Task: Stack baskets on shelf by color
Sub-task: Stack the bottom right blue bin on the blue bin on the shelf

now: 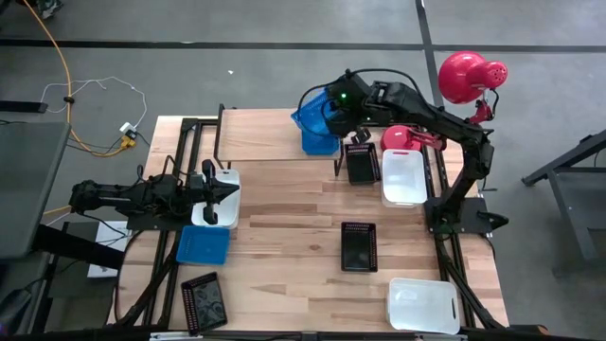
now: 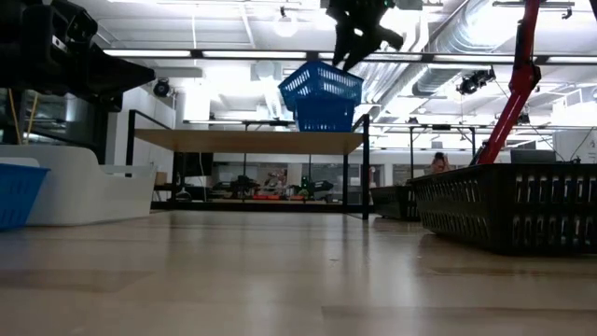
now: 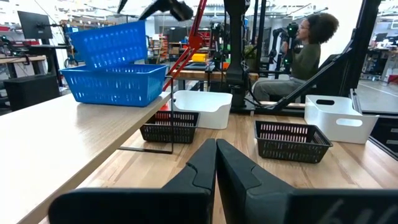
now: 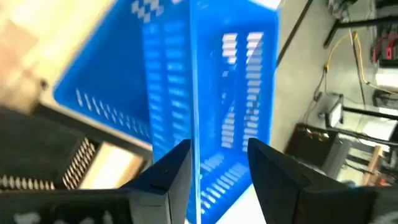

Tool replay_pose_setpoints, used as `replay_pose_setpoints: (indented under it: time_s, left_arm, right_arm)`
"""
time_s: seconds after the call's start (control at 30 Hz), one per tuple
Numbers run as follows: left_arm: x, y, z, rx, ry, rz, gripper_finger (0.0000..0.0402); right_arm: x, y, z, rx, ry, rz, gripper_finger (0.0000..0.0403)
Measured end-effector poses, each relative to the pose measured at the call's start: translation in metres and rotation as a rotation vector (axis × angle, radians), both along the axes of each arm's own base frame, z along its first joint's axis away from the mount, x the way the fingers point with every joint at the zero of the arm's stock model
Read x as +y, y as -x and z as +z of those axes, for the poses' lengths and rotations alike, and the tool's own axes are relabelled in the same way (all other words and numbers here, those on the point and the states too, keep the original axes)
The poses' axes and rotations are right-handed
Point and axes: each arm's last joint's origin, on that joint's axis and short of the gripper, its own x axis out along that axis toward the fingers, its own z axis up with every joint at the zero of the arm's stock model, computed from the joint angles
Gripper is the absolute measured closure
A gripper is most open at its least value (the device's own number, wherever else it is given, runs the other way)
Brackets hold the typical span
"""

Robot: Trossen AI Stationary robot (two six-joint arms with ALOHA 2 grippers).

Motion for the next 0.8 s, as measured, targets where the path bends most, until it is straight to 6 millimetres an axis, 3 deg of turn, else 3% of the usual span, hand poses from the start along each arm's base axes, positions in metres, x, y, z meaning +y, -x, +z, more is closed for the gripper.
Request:
replay_pose_setpoints:
  time_s: [0.13,0.37,0.8]
  left_arm:
    - [0.000,0.000,0.000,0.000,0.000,0.000,0.0401]
    - [0.000,0.000,0.000,0.000,0.000,-0.001,0.0401]
    - [0.000,0.000,0.000,0.001,0.000,-0.001,0.0401]
  right_arm:
    - [0.003,0.002,0.009,-0.044,-0.055,0.007,0.0258]
    - [0.004,0.005,0.007,-0.030,-0.106,-0.043,0.0259]
    - [-0.009,-0.005,0.016,-0.307,-0.156,-0.292,0.0259]
